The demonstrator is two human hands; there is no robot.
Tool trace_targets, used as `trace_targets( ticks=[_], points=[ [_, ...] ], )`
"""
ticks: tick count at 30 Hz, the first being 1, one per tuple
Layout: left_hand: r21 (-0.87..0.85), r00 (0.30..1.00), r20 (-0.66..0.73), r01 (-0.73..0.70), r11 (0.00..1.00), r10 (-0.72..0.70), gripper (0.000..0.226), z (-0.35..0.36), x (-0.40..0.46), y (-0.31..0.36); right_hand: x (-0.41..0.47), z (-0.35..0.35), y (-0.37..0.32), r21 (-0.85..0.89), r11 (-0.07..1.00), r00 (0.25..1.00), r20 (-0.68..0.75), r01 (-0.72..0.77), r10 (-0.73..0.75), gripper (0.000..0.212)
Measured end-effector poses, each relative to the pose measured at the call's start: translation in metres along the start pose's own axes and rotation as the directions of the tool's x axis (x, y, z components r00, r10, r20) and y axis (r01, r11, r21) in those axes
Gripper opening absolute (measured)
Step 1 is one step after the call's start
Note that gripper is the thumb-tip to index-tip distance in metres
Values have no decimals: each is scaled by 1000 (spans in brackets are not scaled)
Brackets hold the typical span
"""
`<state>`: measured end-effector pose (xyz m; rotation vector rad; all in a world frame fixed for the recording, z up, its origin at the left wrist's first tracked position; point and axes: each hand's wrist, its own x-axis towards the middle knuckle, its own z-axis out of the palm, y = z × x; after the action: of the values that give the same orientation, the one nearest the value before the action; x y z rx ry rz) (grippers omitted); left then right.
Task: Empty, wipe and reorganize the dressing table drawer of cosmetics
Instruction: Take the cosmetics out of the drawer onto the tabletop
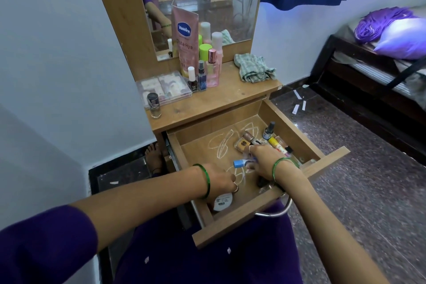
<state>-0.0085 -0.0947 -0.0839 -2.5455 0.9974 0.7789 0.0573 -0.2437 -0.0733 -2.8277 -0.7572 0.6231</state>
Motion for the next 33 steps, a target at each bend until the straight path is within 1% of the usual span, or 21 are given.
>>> trace_targets(
  ticks=[3,6,7,10,12,14,16,18,21,22,25,27,29,31,33],
  points=[
    [-44,995,-61,72,996,-74,47,0,-2,-2,-1,-1,-1,1,1000,1000,5,15,-15,18],
    [-140,978,-161,113,984,-135,53,-3,-10,-8,0,-1,-1,-22,1000,1000,-1,16,-16,6],
    [-194,969,-193,115,974,-153,54,-5,-14,-11,0,-1,-1,-26,1000,1000,-3,12,-12,7],
    [-381,921,-314,101,919,-232,58,-11,-33,-22,0,-1,-1,-25,1000,1000,-9,8,-8,22],
    [-544,880,-362,71,836,-309,62,-15,-48,-32,0,-1,0,-24,1000,1000,-13,12,-12,24],
    [-695,835,-407,-21,718,-370,64,-21,-63,-39,0,0,0,-18,1000,1000,-5,14,-14,27],
    [-791,790,-439,-114,601,-428,62,-26,-77,-44,-1,-1,0,-13,1000,1000,1,7,-7,27],
    [-845,753,-445,-175,505,-485,62,-29,-89,-47,-1,-1,0,-12,1000,1000,2,4,-4,28],
    [-901,718,-427,-285,328,-550,75,-32,-102,-53,-2,-2,-1,-14,1000,1000,6,3,-3,28],
    [-901,704,-435,-338,273,-562,75,-34,-106,-55,-2,-2,-1,-17,1000,1000,5,4,-4,25],
    [-852,645,-491,-496,167,-585,66,-38,-120,-63,-3,-3,-1,-23,1000,1000,-1,16,-16,19],
    [-806,587,-506,-583,103,-633,68,-40,-129,-70,-3,-3,0,-20,1000,1000,0,21,-21,18],
    [-767,533,-517,-636,86,-670,68,-40,-137,-78,-2,-2,-1,-18,999,1000,2,27,-27,18],
    [-760,504,-526,-641,112,-685,68,-41,-145,-86,-2,-2,-2,-15,999,999,11,38,-38,18],
    [-763,480,-533,-629,150,-697,69,-42,-153,-94,-1,-2,0,-15,999,999,12,50,-49,10]
  ],
)
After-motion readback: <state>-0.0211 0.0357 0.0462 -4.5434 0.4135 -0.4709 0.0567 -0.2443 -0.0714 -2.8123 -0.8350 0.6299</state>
